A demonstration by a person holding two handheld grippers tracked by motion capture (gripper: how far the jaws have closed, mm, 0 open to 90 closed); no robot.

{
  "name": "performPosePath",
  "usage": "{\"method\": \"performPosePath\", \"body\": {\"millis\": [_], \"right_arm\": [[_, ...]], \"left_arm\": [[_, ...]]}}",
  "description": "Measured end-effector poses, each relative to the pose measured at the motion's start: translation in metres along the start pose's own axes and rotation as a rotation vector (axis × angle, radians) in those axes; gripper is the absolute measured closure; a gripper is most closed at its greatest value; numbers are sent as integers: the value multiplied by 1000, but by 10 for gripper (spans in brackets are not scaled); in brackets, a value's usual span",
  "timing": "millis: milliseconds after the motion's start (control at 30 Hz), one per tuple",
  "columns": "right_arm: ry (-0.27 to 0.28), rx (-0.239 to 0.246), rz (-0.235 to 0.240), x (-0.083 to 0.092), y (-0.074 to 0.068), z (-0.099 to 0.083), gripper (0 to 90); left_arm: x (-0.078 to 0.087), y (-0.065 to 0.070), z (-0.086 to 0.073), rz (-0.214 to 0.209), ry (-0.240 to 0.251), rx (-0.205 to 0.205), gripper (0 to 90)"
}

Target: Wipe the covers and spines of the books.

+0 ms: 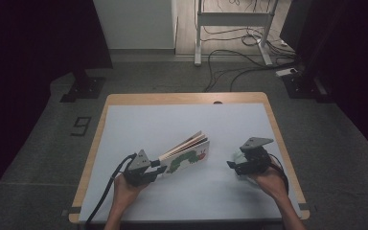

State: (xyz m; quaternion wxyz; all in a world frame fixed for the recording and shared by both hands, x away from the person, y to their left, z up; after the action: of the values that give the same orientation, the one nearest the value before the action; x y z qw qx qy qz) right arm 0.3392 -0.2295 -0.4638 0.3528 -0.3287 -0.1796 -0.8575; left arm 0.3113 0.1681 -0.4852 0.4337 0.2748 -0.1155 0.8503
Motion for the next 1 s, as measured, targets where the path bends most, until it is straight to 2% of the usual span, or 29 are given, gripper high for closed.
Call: {"method": "performPosePath", "body": {"millis": [233,567,700,733,800,933,1000], "right_arm": [[-52,-62,-57,8,18,-28,160],[-133,-115,-143,-1,34,-70,217],[-133,-169,-142,-6,41,-83,243],[-114,-200,-120,-6,44,-86,263],[-96,-210,-113,-5,43,-88,311],[-98,-191,-78,-3,37,-85,530],[-96,-190,-58,-2,35,-84,667]], "left_arm": [[0,0,-1,0,0,2,683],[-3,1,-2,5,-10,-1,675],[-4,1,-3,-1,-13,1,682],[-4,1,-3,-1,-14,1,685],[-4,1,-3,-1,-17,0,687],[-4,1,-3,1,-16,-1,689],[-4,1,-3,2,-14,-1,689]]}}
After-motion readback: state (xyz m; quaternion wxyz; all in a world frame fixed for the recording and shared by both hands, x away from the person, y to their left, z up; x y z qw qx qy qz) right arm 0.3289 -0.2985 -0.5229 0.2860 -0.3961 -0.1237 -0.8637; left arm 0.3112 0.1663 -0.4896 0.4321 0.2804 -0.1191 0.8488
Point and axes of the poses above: each handheld gripper's, and its own axes: x roughly backward along the jaws, z roughly out of its top, y roughly to its right, the point moved 1 cm from there along -x, roughly forward along the jaws, and after that the axes turned 4 degrees about x, right-handed, at the moved point
